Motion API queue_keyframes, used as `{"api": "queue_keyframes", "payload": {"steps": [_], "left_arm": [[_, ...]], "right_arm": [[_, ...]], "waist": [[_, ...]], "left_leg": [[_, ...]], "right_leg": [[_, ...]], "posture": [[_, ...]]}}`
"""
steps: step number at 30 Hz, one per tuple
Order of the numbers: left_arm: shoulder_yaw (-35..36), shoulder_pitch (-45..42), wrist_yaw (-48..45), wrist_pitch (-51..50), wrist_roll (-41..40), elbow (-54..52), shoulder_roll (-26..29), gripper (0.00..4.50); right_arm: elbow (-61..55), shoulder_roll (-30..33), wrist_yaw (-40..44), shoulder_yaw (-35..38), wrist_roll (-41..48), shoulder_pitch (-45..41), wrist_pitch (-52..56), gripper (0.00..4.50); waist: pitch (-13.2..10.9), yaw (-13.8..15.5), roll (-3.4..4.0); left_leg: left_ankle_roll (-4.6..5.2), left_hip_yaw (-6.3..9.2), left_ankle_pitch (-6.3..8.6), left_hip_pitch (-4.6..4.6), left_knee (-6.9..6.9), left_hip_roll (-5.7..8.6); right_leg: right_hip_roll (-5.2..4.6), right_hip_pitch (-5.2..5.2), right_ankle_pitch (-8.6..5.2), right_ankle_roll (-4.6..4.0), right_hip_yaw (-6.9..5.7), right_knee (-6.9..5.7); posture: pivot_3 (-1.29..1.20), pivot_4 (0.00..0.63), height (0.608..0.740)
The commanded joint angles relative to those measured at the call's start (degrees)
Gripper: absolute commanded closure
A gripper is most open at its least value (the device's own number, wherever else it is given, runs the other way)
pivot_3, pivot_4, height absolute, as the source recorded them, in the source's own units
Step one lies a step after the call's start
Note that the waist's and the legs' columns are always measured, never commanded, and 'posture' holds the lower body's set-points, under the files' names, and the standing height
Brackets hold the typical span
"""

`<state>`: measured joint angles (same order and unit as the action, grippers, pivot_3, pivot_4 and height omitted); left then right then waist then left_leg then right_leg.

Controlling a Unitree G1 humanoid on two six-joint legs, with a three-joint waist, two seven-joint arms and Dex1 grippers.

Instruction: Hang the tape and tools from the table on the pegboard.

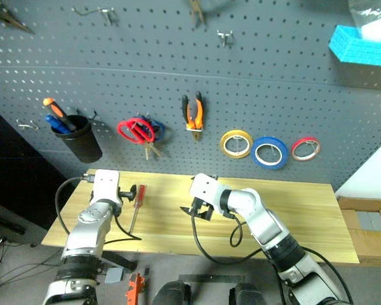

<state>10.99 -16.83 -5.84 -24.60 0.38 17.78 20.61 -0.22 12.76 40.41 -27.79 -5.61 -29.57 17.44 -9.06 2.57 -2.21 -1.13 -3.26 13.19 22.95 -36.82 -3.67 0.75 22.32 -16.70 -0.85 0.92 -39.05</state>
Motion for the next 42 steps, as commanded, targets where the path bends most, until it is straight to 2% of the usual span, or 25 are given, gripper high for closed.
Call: {"api": "queue_keyframes", "payload": {"steps": [1,6,11,15,18,23,27,35,42], "left_arm": [[0.8,-0.5,-0.8,0.0,-0.4,-0.1,1.7,0.05],[-0.1,-2.4,-2.5,0.5,-0.5,3.6,3.3,0.05],[-1.2,-6.2,-4.0,1.7,-0.5,8.3,3.4,0.05],[-2.4,-8.5,-5.9,2.9,-0.4,13.0,3.4,0.05],[-3.3,-10.3,-6.9,3.9,0.0,17.0,3.7,0.05],[-3.7,-12.8,-5.4,4.5,1.1,21.5,4.8,0.05],[-3.6,-13.2,-5.0,4.6,0.8,22.4,5.2,0.92],[-3.1,-14.0,-4.6,5.3,0.3,23.5,5.7,3.67],[-3.3,-13.9,-3.5,6.2,0.3,23.0,5.1,3.73]], "right_arm": [[-1.4,-0.9,0.9,1.1,1.3,-1.8,0.5,0.0],[-2.7,-3.8,0.1,1.8,2.5,-1.7,3.8,0.0],[-6.1,-4.1,0.0,2.1,3.3,-0.9,6.8,0.0],[-8.5,-2.8,0.2,2.4,3.0,-0.7,8.7,0.0],[-9.7,-2.2,0.2,2.8,3.4,-0.9,9.8,0.0],[-9.3,-1.9,0.3,3.0,3.6,-1.1,10.0,0.0],[-8.2,-1.8,0.0,3.4,3.7,-1.1,9.6,0.0],[-5.3,-2.0,-0.3,4.3,3.6,-2.4,7.7,0.0],[-6.8,-0.8,2.5,5.9,6.5,-1.1,5.3,0.0]], "waist": [[-1.1,-0.1,-0.04],[-3.0,-0.2,-0.01],[-5.5,-0.2,-0.01],[-6.1,-0.5,0.02],[-6.4,-1.0,0.02],[-7.2,-1.3,0.08],[-7.4,-1.4,0.15],[-7.4,-1.4,0.15],[-7.3,-1.4,0.09]], "left_leg": [[0.0,0.01,0.0,0.01,0.0,0.0],[-0.04,0.07,0.02,0.06,0.03,-0.03],[-0.06,0.14,0.02,0.11,0.02,0.01],[-0.11,0.13,0.03,0.4,0.01,0.03],[-0.22,0.15,-0.03,1.01,-0.09,0.03],[-0.26,0.16,-0.05,0.99,-0.06,0.02],[-0.29,0.13,-0.07,0.98,-0.03,0.02],[-0.39,0.14,-0.13,0.98,-0.03,0.02],[-0.46,0.13,-0.15,1.01,-0.02,0.03]], "right_leg": [[0.0,0.0,0.0,0.0,-0.01,-0.01],[-0.05,0.03,-0.02,0.02,-0.07,0.02],[-0.17,0.02,-0.04,0.06,-0.21,0.02],[-0.25,0.3,-0.07,0.14,-0.3,0.03],[-0.25,0.93,-0.06,0.15,-0.35,-0.06],[-0.26,0.93,-0.07,0.16,-0.38,-0.06],[-0.25,0.94,-0.08,0.18,-0.38,-0.03],[-0.27,0.95,-0.09,0.2,-0.39,-0.04],[-0.27,0.95,-0.08,0.2,-0.41,-0.02]], "posture": [[0.12,0.24,0.74],[0.14,0.282,0.74],[0.11,0.317,0.74],[0.09,0.333,0.74],[0.08,0.343,0.74],[0.09,0.35,0.74],[0.1,0.346,0.74],[0.1,0.312,0.74],[0.09,0.256,0.74]]}}
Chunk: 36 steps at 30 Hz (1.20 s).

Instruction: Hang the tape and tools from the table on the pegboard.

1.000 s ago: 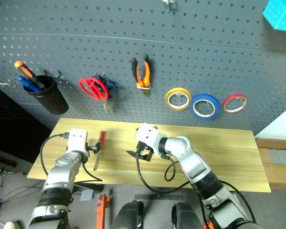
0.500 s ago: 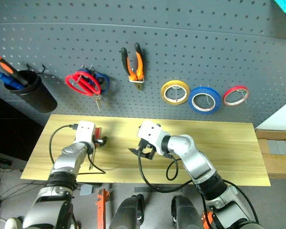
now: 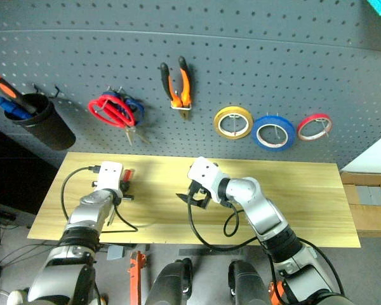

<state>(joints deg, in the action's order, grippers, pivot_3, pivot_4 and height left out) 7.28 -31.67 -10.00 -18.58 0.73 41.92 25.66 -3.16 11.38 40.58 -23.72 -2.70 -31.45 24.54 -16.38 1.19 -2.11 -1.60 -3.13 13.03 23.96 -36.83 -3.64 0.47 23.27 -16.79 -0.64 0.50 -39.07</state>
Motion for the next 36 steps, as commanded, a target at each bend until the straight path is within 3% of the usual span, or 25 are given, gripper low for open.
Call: {"api": "queue_keyframes", "payload": {"steps": [1,7,10,15,21,26,30,36], "left_arm": [[0.3,1.7,0.5,0.1,-0.2,-2.8,-0.3,3.73],[0.3,6.6,0.0,1.4,-2.0,-16.0,-2.9,3.73],[-1.8,11.2,-0.7,2.6,-1.7,-26.7,-4.8,3.73],[-4.0,17.3,1.4,1.6,1.0,-38.2,-6.2,3.73],[0.1,25.3,12.4,3.7,9.1,-57.4,-7.2,3.73],[6.4,19.7,16.6,6.0,9.8,-53.7,-4.1,3.73],[8.7,9.3,15.5,8.6,8.0,-45.1,0.4,3.73],[6.7,-12.7,11.8,18.2,5.9,-26.5,5.3,3.73]], "right_arm": [[-5.7,1.1,3.6,2.6,5.3,1.7,-1.8,0.0],[-10.8,5.1,7.4,8.0,12.2,4.7,-2.7,0.0],[-12.1,5.7,6.7,10.7,14.5,4.8,-1.9,0.0],[-12.8,3.0,3.4,14.5,19.0,4.5,0.4,0.0],[-13.6,-2.9,-1.0,20.0,28.2,1.9,3.8,0.0],[-11.1,-5.2,-2.8,20.4,30.1,-1.9,3.5,0.0],[-8.3,-7.0,-4.0,20.3,29.7,-5.3,1.7,0.0],[-2.4,-10.6,-6.7,20.3,26.1,-11.0,-6.9,0.0]], "waist": [[0.0,0.0,-0.03],[0.8,0.2,-0.37],[2.8,0.2,-0.75],[7.1,0.0,-0.82],[9.4,-0.2,-0.93],[10.9,0.3,-0.94],[11.5,0.8,-1.09],[11.8,2.0,-1.32]], "left_leg": [[-0.01,0.0,0.0,0.0,0.0,0.0],[-0.13,0.08,-0.04,0.19,-0.08,0.03],[-0.25,0.19,-0.11,0.48,-0.11,0.04],[-0.4,0.22,-0.21,0.62,-0.06,0.04],[-0.12,-0.07,-0.05,-0.14,0.11,0.03],[0.09,-0.06,-0.19,-0.16,0.05,0.0],[0.12,-0.06,-0.21,-0.14,-0.1,0.03],[0.12,-0.1,-0.21,-0.09,-0.12,0.05]], "right_leg": [[0.0,0.0,0.0,0.0,-0.01,0.0],[-0.05,0.06,0.02,-0.02,-0.12,0.02],[-0.07,0.27,0.05,-0.01,-0.24,0.04],[0.0,0.47,0.05,-0.03,-0.26,0.0],[0.06,-0.06,0.05,0.0,0.05,-0.03],[0.2,-0.07,0.19,-0.06,0.12,-0.11],[0.23,-0.06,0.21,-0.06,0.1,-0.32],[0.24,0.03,0.26,-0.04,0.11,-0.43]], "posture": [[0.09,0.247,0.74],[0.09,0.156,0.74],[0.1,0.072,0.74],[0.1,0.004,0.74],[0.12,0.0,0.74],[0.15,0.0,0.74],[0.16,0.0,0.74],[0.15,0.0,0.74]]}}
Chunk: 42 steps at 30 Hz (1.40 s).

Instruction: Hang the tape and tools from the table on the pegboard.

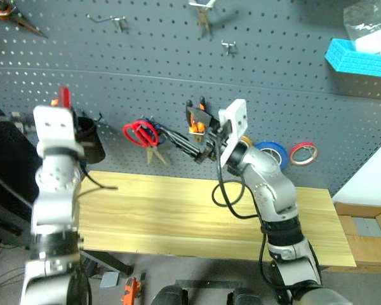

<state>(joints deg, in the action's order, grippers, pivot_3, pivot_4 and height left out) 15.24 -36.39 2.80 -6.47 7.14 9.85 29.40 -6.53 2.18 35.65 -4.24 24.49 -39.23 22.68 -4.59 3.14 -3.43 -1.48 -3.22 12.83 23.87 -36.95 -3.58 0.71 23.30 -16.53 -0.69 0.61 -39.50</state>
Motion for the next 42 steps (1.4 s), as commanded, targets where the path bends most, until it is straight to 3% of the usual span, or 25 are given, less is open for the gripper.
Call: {"api": "queue_keyframes", "payload": {"steps": [1,7,18,28,42], "left_arm": [[-1.8,-10.2,-1.0,7.8,-0.2,8.4,2.0,3.73],[-3.5,-20.3,2.6,17.4,1.8,27.5,3.0,3.73],[-4.1,-24.5,5.6,25.3,1.2,47.6,5.4,3.73],[-3.5,-18.8,5.8,25.3,-0.6,46.1,4.9,3.73],[-1.1,-9.9,7.2,15.5,-4.0,35.8,2.7,3.73]], "right_arm": [[1.7,-1.9,-2.3,1.1,-1.4,-4.0,-6.0,0.0],[4.8,-2.6,-3.7,0.8,-3.2,-5.4,-10.1,0.0],[1.9,0.0,-6.1,1.1,-3.8,-1.7,-9.9,0.0],[0.6,0.7,-7.3,0.8,-3.9,-0.7,-9.7,0.0],[0.6,2.4,-5.7,-0.5,-4.0,0.6,-9.2,0.0]], "waist": [[0.0,0.1,0.0],[0.3,-0.2,0.05],[0.3,-1.5,0.03],[0.5,-1.9,0.01],[0.6,-1.9,-0.18]], "left_leg": [[0.0,0.0,0.0,0.02,0.01,0.0],[-0.06,-0.08,0.04,-0.01,0.04,-0.02],[-0.07,-0.2,0.04,0.07,-0.04,-0.03],[-0.09,-0.2,0.02,0.01,-0.1,-0.04],[-0.09,-0.17,0.02,0.01,-0.14,-0.04]], "right_leg": [[0.0,0.03,0.0,0.0,0.02,-0.01],[-0.01,0.08,0.0,-0.02,0.2,0.0],[-0.03,0.34,-0.02,-0.05,0.29,-0.41],[-0.02,0.34,-0.02,-0.05,0.29,-0.53],[-0.03,0.34,-0.01,-0.06,0.29,-0.61]], "posture": [[0.15,0.0,0.74],[0.11,0.0,0.74],[0.07,0.0,0.74],[0.06,0.0,0.74],[0.09,0.0,0.74]]}}
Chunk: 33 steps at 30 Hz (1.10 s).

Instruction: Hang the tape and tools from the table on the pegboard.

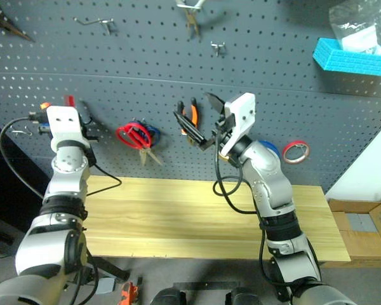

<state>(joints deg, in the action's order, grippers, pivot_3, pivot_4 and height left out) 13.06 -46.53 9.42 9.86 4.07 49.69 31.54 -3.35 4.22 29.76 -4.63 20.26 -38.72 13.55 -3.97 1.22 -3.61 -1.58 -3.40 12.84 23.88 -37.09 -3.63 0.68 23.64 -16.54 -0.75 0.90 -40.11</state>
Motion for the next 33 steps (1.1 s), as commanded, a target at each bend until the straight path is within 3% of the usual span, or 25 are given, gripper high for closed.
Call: {"api": "queue_keyframes", "payload": {"steps": [1,11,18,23,28,33], "left_arm": [[1.2,0.6,0.2,-1.3,-1.4,-4.7,0.4,3.38],[1.2,2.5,-0.2,-3.7,-2.4,-9.8,-0.7,0.06],[2.0,3.9,-3.7,-6.3,-6.2,-18.0,-3.3,0.06],[-2.6,7.6,-9.9,-12.4,-10.2,-40.0,-8.3,0.06],[-7.9,13.2,-13.3,-21.5,-11.5,-52.7,-13.4,0.06],[-8.7,20.4,-11.3,-35.8,-14.8,-51.9,-21.3,0.06]], "right_arm": [[-2.6,0.4,0.3,-0.2,0.2,0.1,0.1,0.0],[-3.0,0.7,0.5,-0.1,0.3,0.5,0.9,0.0],[-4.4,1.8,0.8,-0.6,-0.3,1.4,1.0,0.0],[-10.7,5.5,0.1,0.2,-0.5,5.1,3.6,0.0],[-14.7,7.7,-5.6,0.6,-4.7,11.8,6.1,0.0],[-13.3,6.4,-17.5,4.5,-9.9,20.1,10.2,0.0]], "waist": [[0.1,0.0,0.0],[0.3,0.2,-0.01],[0.4,0.2,0.01],[0.4,0.4,-0.03],[1.3,0.3,0.35],[1.5,-0.1,0.74]], "left_leg": [[0.0,-0.01,0.0,-0.01,0.0,0.0],[-0.01,0.02,-0.01,-0.04,-0.16,0.01],[0.01,0.05,0.0,-0.04,-0.62,-0.01],[0.04,0.07,-0.01,-0.06,-0.9,0.01],[0.05,0.09,-0.01,-0.14,-0.92,0.06],[0.06,-0.02,0.0,-1.16,-0.76,0.06]], "right_leg": [[0.0,0.0,0.0,0.0,0.01,0.0],[0.0,-0.02,0.0,0.0,0.0,-0.2],[0.0,-0.02,-0.01,-0.02,0.01,-0.66],[0.0,-0.14,-0.02,-0.03,-0.03,-0.81],[0.0,-0.26,-0.02,-0.03,0.06,-0.77],[0.12,-1.07,-0.16,-0.06,0.21,-0.8]], "posture": [[0.1,0.0,0.74],[0.1,0.0,0.74],[0.1,0.0,0.74],[0.1,0.0,0.74],[0.1,0.0,0.74],[0.08,0.0,0.74]]}}
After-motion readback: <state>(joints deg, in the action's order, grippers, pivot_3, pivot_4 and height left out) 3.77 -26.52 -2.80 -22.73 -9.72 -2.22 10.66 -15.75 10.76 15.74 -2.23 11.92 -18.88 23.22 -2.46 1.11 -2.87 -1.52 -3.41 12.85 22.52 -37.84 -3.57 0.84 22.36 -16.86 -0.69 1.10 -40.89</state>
